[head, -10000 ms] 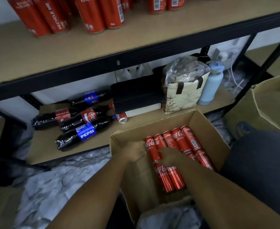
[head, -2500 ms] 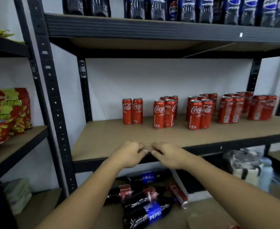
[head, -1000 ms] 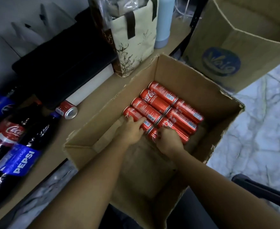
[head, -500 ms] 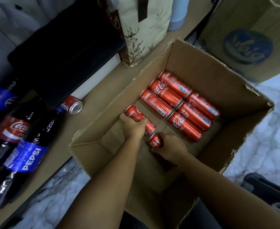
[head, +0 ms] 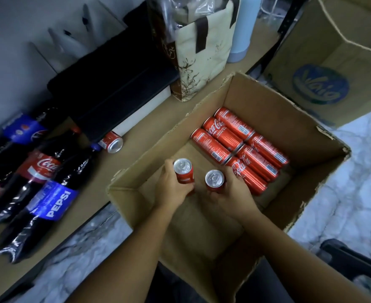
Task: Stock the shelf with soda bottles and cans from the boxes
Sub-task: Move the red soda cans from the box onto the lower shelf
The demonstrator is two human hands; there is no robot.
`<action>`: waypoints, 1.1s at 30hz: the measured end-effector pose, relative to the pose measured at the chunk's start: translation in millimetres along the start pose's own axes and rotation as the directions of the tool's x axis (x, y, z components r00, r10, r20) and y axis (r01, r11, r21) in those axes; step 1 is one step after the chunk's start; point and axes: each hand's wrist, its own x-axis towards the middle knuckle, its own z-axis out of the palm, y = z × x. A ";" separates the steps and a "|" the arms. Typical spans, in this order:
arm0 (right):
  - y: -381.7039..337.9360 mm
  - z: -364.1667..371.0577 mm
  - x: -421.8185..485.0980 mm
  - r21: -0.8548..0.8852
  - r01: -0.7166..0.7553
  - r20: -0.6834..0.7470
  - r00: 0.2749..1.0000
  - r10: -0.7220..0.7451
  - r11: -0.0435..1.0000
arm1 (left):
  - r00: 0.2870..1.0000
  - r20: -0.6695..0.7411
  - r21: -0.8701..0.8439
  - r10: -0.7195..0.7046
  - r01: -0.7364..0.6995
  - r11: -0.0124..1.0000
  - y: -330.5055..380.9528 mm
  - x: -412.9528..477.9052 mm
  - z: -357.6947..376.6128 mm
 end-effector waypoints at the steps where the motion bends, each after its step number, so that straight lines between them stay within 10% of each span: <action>1: -4.2 2.4 -1.4 0.003 0.026 -0.020 0.999 -0.026 1.000 | 1.000 0.014 0.041 0.026 -0.027 0.999 -2.0 -5.5 -4.4; 11: -18.1 23.3 -14.5 -0.021 0.128 0.018 0.992 -0.127 0.992 | 0.995 0.044 0.284 0.091 -0.100 0.954 -8.6 -42.9 -16.5; 20: -42.4 -4.7 -70.4 0.015 0.290 -0.031 0.957 -0.290 0.957 | 0.967 -0.043 0.144 0.249 -0.241 0.960 12.8 -94.5 -67.0; 33: -203.9 -82.5 -221.4 0.197 0.741 -0.244 0.671 -0.700 0.642 | 0.698 -0.347 -0.039 0.627 -0.678 0.734 82.1 -265.2 -250.1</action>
